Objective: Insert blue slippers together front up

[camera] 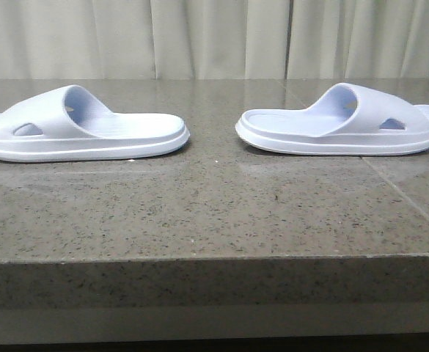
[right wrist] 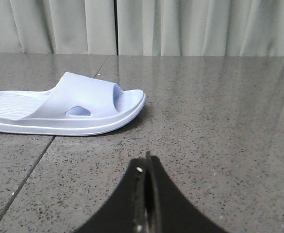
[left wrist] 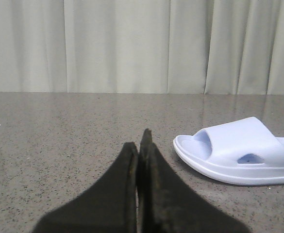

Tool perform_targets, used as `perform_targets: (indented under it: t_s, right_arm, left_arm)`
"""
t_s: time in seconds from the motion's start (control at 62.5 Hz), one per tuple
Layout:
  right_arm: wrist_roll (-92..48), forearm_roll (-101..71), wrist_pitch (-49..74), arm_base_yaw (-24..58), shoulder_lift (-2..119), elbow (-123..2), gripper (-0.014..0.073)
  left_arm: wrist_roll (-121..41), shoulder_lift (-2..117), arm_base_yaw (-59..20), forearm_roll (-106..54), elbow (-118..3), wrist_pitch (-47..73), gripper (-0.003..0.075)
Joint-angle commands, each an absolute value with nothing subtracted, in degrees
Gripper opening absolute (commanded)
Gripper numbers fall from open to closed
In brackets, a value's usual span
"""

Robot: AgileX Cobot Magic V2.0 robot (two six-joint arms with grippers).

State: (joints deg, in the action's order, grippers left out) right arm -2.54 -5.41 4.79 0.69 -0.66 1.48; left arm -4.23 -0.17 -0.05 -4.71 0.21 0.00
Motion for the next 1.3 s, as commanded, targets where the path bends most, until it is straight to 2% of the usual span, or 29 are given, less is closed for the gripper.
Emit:
perform_targets:
  t_s: [0.0, 0.976, 1.088, 1.281]
  right_arm:
    - [-2.87, -5.57, -0.36, 0.56, -1.58, 1.19, -0.0068]
    - [-2.87, -5.57, -1.31, 0.56, -1.58, 0.84, -0.0068]
    - [-2.87, -5.63, 1.52, 0.56, -1.58, -3.04, -0.0068]
    - [-2.87, -5.63, 10.43, 0.56, -0.23, -14.85, -0.0068]
  left_arm:
    - [-3.79, -1.19, -0.30, -4.76, 0.60, -4.73, -0.0020]
    - [-3.79, -1.19, -0.30, -5.00, 0.15, -6.64, -0.0020]
    - [-3.79, -1.11, -0.30, -5.28, -3.57, -4.90, -0.0020]
    - [-3.79, 1.61, -0.30, -5.28, -17.60, 6.80, -0.0020]
